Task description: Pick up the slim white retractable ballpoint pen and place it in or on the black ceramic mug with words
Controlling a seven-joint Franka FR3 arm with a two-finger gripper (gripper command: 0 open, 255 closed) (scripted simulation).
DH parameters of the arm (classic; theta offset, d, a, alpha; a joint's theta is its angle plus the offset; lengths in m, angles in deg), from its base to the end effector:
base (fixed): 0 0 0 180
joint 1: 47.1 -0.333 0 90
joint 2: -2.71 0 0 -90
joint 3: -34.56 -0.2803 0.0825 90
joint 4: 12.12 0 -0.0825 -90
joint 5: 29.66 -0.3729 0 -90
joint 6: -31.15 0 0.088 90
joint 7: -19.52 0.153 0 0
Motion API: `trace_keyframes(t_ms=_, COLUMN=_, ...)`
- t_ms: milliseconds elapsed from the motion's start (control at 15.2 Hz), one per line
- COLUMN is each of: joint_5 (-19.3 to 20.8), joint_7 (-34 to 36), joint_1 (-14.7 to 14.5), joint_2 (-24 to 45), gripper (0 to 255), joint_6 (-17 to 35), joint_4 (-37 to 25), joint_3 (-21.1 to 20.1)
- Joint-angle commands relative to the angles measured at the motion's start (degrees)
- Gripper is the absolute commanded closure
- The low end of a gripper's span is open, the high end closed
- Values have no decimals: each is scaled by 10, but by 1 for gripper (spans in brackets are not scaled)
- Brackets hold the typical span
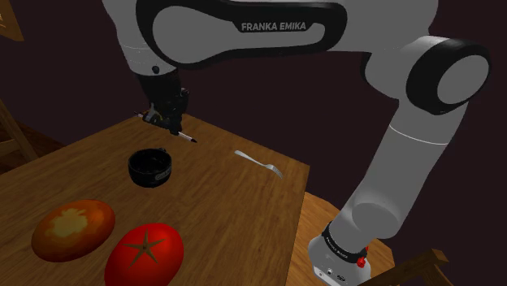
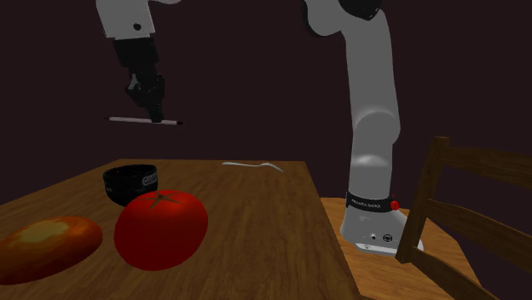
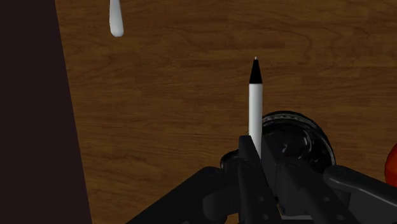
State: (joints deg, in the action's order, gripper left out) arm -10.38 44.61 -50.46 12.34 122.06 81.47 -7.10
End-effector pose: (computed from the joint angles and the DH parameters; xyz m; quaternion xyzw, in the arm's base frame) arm 0.4436 0.3489 0.4479 0.9719 0.1894 -0.0052 0.1396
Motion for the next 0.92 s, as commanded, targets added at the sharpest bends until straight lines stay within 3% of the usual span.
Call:
trace_keyframes(t_ms=0, joint_5=8, joint_7=7, joint_1=-4, joint_2=12, gripper=255, joint_6=7, joint_4=-1, joint_3=0)
trace_keyframes(t_ms=858, joint_5=21, joint_7=34, joint_1=0, joint_2=26, gripper=255, joint_6=97, joint_4=83, joint_3=5)
